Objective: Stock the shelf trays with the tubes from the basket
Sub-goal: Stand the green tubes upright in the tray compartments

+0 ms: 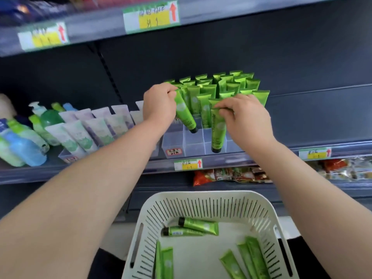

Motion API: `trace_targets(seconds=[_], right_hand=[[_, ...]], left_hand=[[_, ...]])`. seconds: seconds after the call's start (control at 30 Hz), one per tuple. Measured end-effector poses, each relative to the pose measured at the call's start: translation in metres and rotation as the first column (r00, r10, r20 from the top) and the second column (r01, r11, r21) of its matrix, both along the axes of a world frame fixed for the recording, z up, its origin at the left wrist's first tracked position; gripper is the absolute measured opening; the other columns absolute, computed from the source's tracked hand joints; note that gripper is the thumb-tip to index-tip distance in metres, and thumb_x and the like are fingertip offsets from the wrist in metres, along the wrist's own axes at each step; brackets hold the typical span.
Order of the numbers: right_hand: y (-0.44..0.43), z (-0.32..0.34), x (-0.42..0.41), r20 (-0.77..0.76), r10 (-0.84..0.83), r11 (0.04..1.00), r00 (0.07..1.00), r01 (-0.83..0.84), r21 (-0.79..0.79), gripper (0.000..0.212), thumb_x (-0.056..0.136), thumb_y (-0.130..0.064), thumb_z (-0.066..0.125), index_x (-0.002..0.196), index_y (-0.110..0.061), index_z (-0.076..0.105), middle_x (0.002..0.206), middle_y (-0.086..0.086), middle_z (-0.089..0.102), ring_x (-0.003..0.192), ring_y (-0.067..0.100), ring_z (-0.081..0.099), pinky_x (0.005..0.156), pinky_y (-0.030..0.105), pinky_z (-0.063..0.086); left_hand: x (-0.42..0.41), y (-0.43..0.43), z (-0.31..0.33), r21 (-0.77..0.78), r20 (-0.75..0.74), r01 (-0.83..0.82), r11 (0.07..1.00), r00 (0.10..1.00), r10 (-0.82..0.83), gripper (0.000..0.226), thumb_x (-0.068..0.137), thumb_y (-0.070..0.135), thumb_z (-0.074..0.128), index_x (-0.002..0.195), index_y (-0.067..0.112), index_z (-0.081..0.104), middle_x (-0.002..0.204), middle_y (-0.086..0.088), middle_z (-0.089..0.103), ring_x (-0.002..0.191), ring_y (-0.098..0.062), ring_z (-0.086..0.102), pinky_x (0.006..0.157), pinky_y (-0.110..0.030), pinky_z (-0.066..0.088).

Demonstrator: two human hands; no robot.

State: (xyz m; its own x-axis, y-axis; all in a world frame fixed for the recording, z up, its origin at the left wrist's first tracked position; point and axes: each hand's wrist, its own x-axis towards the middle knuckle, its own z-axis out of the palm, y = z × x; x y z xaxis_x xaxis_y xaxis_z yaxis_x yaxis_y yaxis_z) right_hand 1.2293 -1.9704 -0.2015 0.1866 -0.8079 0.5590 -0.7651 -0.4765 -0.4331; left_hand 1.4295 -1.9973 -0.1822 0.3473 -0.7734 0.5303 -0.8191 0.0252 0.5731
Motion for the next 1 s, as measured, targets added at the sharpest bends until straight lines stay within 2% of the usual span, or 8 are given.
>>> trace_targets(seconds=[0.1, 0.27, 0.47, 0.67, 0.73, 0.87, 1.0], right_hand=[[-0.017, 0.005, 0.002, -0.009, 0.007, 1.0, 1.0, -0.007, -0.002, 0.024, 0.097, -0.022, 0.049, 0.108, -0.031, 0.068, 0.1, -0.007, 0.064, 0.099, 0.02, 0.048, 0.069, 0.031, 0.043], [-0.034, 0.002, 0.007, -0.001, 0.044, 0.999, 0.999, -0.044, -0.002, 0.024, 0.097, -0.021, 0.048, 0.109, -0.027, 0.068, 0.096, -0.005, 0.063, 0.094, 0.021, 0.047, 0.07, 0.035, 0.047], [-0.042, -0.003, 0.008, 0.017, 0.053, 0.998, 0.998, -0.054, 0.039, 0.025, 0.097, -0.019, 0.048, 0.108, -0.028, 0.069, 0.094, -0.007, 0.061, 0.095, 0.02, 0.048, 0.069, 0.033, 0.046], [-0.045, 0.013, 0.018, 0.035, 0.052, 0.998, 0.998, -0.053, 0.027, 0.025, 0.095, -0.018, 0.049, 0.107, -0.027, 0.069, 0.095, -0.005, 0.062, 0.096, 0.021, 0.048, 0.073, 0.034, 0.045], [-0.048, 0.021, 0.026, 0.051, 0.05, 0.999, 0.997, -0.05, 0.001, 0.025, 0.095, -0.019, 0.049, 0.108, -0.027, 0.068, 0.096, -0.003, 0.062, 0.097, 0.022, 0.049, 0.075, 0.035, 0.045], [-0.06, 0.028, 0.048, 0.044, 0.011, 0.998, 0.999, -0.008, -0.054, 0.026, 0.095, -0.019, 0.048, 0.109, -0.028, 0.068, 0.102, -0.003, 0.063, 0.101, 0.023, 0.05, 0.07, 0.032, 0.041], [-0.077, 0.024, 0.068, 0.016, -0.017, 0.999, 1.0, 0.018, -0.045, 0.027, 0.095, -0.02, 0.047, 0.11, -0.026, 0.068, 0.106, 0.0, 0.063, 0.102, 0.025, 0.049, 0.069, 0.033, 0.044]], left_hand=[[0.0, -0.033, -0.001, 0.037, 0.049, 0.012, 0.999, 0.999, -0.014, 0.027, 0.096, 0.012, 0.051, 0.114, 0.018, 0.071, 0.113, -0.004, 0.069, 0.107, -0.023, 0.059, 0.085, -0.024, 0.042], [0.004, -0.073, -0.014, 0.202, 0.132, 0.073, 0.977, 0.986, -0.101, 0.028, 0.097, 0.013, 0.05, 0.114, 0.02, 0.07, 0.116, -0.007, 0.067, 0.104, -0.026, 0.06, 0.085, -0.026, 0.047], [0.006, -0.087, -0.032, 0.279, 0.205, 0.15, 0.948, 0.956, -0.212, 0.026, 0.097, 0.013, 0.051, 0.112, 0.018, 0.071, 0.116, -0.006, 0.068, 0.108, -0.024, 0.06, 0.086, -0.028, 0.045], [0.008, -0.073, -0.026, 0.231, 0.223, 0.128, 0.965, 0.958, -0.18, 0.037, 0.096, 0.004, 0.052, 0.128, 0.019, 0.061, 0.126, -0.009, 0.061, 0.113, -0.027, 0.057, 0.093, -0.038, 0.048], [0.013, -0.062, -0.021, 0.191, 0.209, 0.149, 0.97, 0.96, -0.188, 0.036, 0.095, 0.003, 0.053, 0.127, 0.017, 0.061, 0.125, -0.01, 0.061, 0.112, -0.027, 0.058, 0.093, -0.039, 0.048], [0.024, -0.03, -0.022, 0.166, 0.199, 0.181, 0.969, 0.957, -0.213, 0.032, 0.093, 0.002, 0.053, 0.119, 0.017, 0.065, 0.115, -0.006, 0.064, 0.099, -0.018, 0.058, 0.085, -0.033, 0.048], [0.034, -0.006, -0.03, 0.209, 0.197, 0.213, 0.955, 0.947, -0.254, 0.028, 0.093, 0.004, 0.054, 0.115, 0.015, 0.067, 0.122, -0.005, 0.064, 0.111, -0.022, 0.058, 0.096, -0.037, 0.047]])
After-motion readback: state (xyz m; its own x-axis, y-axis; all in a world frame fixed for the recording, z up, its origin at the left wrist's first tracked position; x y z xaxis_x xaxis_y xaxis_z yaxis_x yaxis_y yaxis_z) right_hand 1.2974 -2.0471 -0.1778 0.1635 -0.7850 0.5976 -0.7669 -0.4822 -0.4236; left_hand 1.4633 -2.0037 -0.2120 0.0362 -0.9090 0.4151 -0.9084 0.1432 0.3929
